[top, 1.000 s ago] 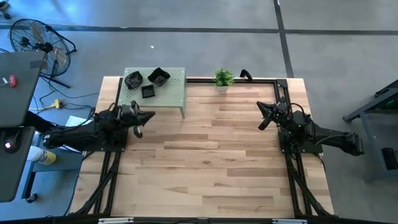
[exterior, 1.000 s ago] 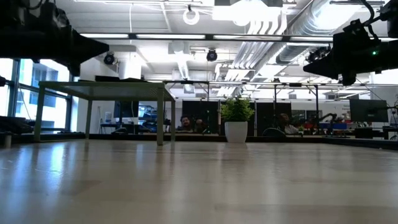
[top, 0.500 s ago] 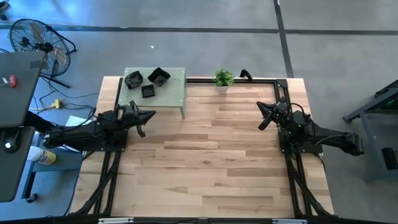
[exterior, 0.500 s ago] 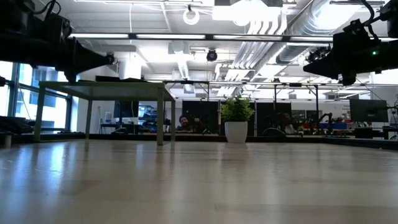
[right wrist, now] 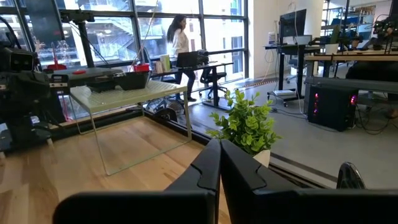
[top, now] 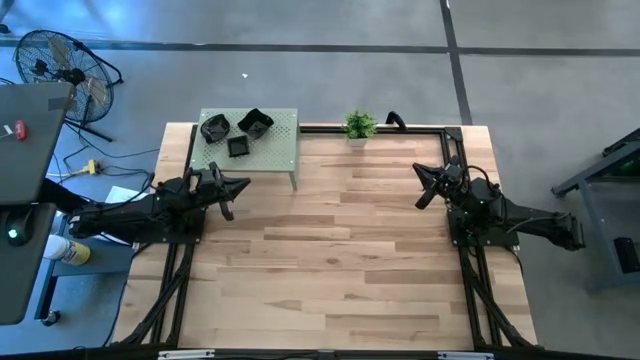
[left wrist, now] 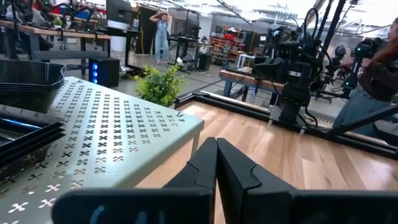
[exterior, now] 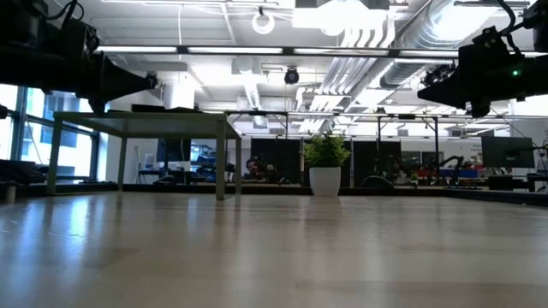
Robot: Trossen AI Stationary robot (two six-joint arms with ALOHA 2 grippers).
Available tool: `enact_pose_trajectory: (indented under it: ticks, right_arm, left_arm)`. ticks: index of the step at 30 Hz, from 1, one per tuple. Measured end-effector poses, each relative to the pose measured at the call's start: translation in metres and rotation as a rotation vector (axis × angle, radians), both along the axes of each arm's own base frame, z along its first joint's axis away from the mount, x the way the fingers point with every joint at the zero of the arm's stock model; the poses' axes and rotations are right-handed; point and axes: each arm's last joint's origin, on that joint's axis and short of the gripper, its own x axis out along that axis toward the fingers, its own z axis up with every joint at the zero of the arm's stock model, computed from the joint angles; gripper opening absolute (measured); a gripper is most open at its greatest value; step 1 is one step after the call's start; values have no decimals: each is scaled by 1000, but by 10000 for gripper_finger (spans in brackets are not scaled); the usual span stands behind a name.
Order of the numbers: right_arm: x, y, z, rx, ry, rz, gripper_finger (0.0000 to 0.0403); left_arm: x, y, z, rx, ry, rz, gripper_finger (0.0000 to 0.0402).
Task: Pick & Place Mini shaped plates
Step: Return to Home Position
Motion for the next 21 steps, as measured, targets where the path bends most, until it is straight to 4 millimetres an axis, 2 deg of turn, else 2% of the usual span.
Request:
enact_pose_trajectory:
  ticks: [21]
  right_arm:
    - [0,0,0,0,0,0,5]
  left_arm:
    - [0,0,0,2,2,1,0]
